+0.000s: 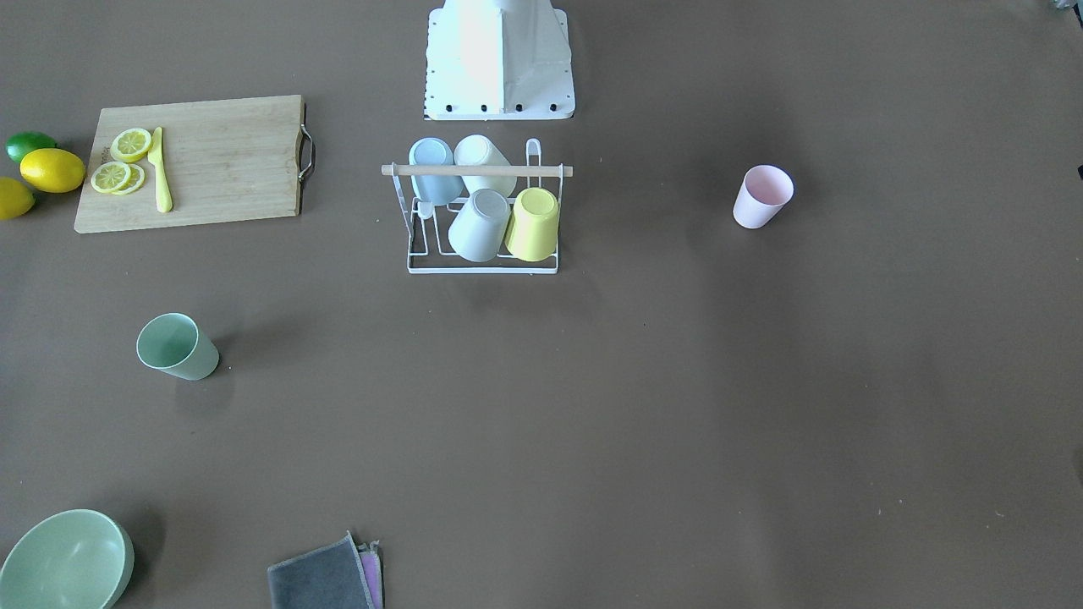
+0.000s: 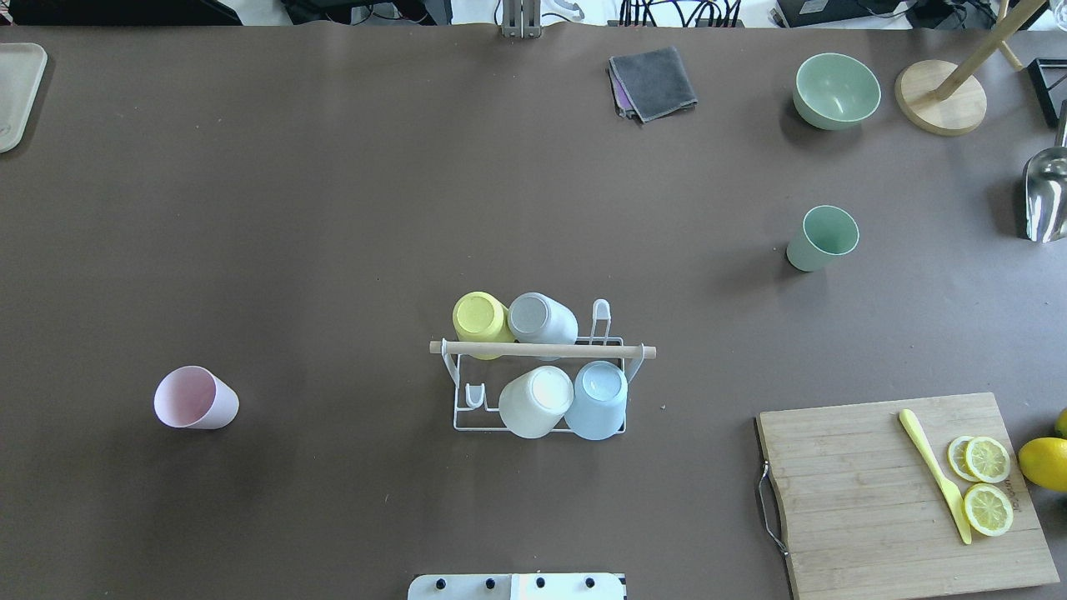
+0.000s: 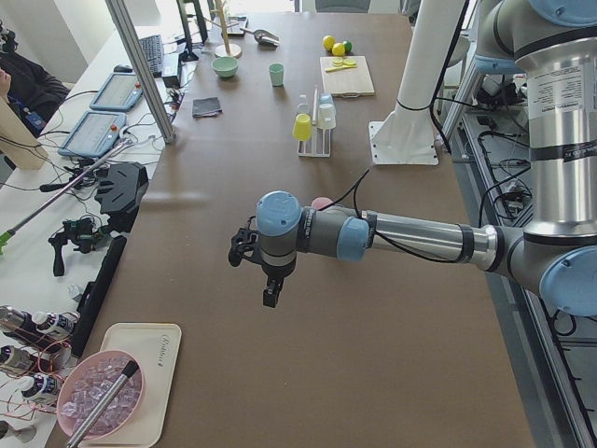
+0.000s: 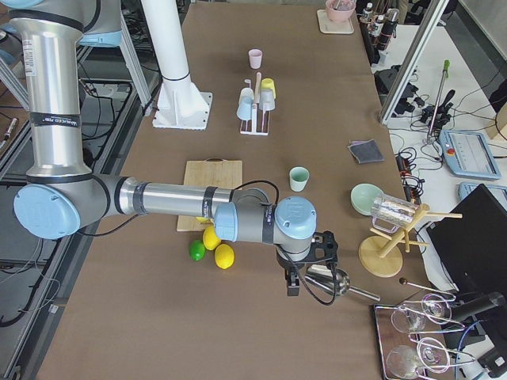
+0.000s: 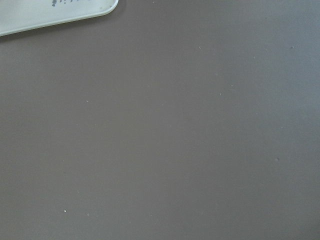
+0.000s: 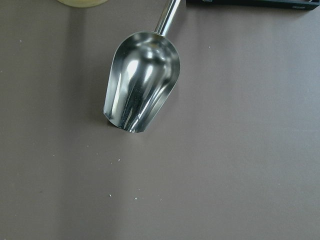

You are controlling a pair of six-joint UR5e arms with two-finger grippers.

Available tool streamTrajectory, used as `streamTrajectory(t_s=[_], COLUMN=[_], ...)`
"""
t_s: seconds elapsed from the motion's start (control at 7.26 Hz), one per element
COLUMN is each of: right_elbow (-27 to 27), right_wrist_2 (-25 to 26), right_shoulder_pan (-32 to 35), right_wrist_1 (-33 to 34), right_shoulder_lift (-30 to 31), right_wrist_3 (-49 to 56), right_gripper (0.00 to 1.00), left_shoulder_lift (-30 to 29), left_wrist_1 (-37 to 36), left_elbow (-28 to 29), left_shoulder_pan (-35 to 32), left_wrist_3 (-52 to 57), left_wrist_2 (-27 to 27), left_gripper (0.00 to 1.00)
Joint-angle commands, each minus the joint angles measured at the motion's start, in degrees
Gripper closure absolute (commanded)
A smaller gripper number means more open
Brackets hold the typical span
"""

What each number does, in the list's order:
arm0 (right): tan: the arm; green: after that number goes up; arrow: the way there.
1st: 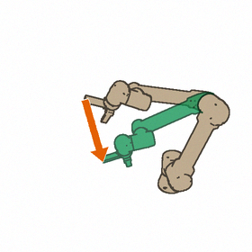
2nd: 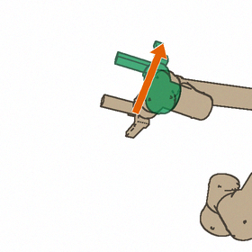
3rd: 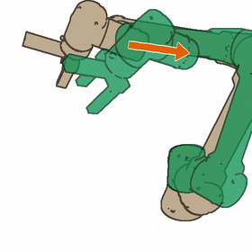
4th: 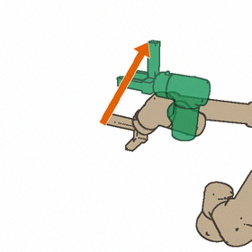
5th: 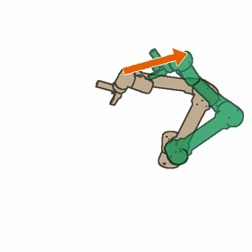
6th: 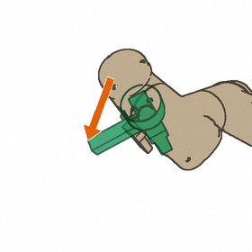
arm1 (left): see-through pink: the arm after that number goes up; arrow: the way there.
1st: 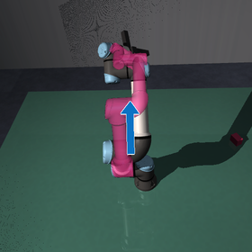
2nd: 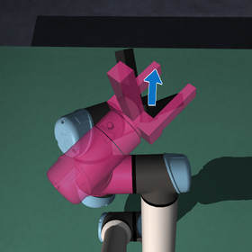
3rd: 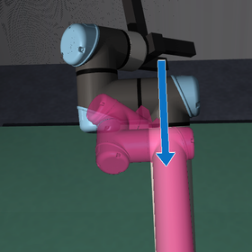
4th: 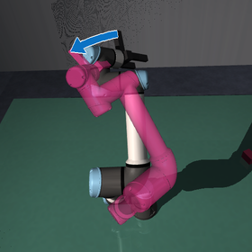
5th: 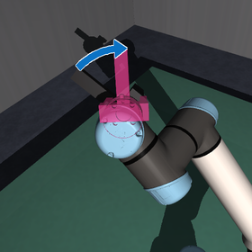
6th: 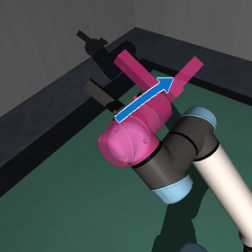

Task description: Place cup on cup holder

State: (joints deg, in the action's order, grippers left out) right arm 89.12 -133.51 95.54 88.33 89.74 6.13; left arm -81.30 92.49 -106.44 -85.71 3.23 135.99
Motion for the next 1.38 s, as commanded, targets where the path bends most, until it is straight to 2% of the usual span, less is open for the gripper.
streamTrajectory(t_s=[0.0,0.41,0.69,0.96,1.24], right_elbow=[0.0,0.0,0.1,0.1,2.1], right_wrist_2=[0.0,0.1,0.0,0.0,0.5], right_shoulder_pan=[0.0,0.0,0.0,-0.1,-1.5], right_wrist_1=[0.0,0.0,0.0,0.0,0.1], right_shoulder_lift=[0.0,0.0,0.0,-0.4,-0.5], right_wrist_3=[0.0,0.0,0.0,0.0,-0.1], right_gripper=[0.00,0.00,0.00,0.00,0.00], left_shoulder_lift=[-0.8,-6.9,-11.7,-21.8,-32.9], left_wrist_1=[-0.1,-0.3,-2.4,-18.1,-35.8], left_elbow=[-2.6,-3.8,-3.6,-4.0,-2.9], left_shoulder_pan=[4.2,5.8,12.6,16.3,21.5], left_wrist_3=[-0.4,-0.3,-0.3,0.1,0.3], left_wrist_2=[-2.4,-2.3,-4.7,-8.7,-16.2], left_gripper=[0.02,0.02,0.02,0.02,0.02])
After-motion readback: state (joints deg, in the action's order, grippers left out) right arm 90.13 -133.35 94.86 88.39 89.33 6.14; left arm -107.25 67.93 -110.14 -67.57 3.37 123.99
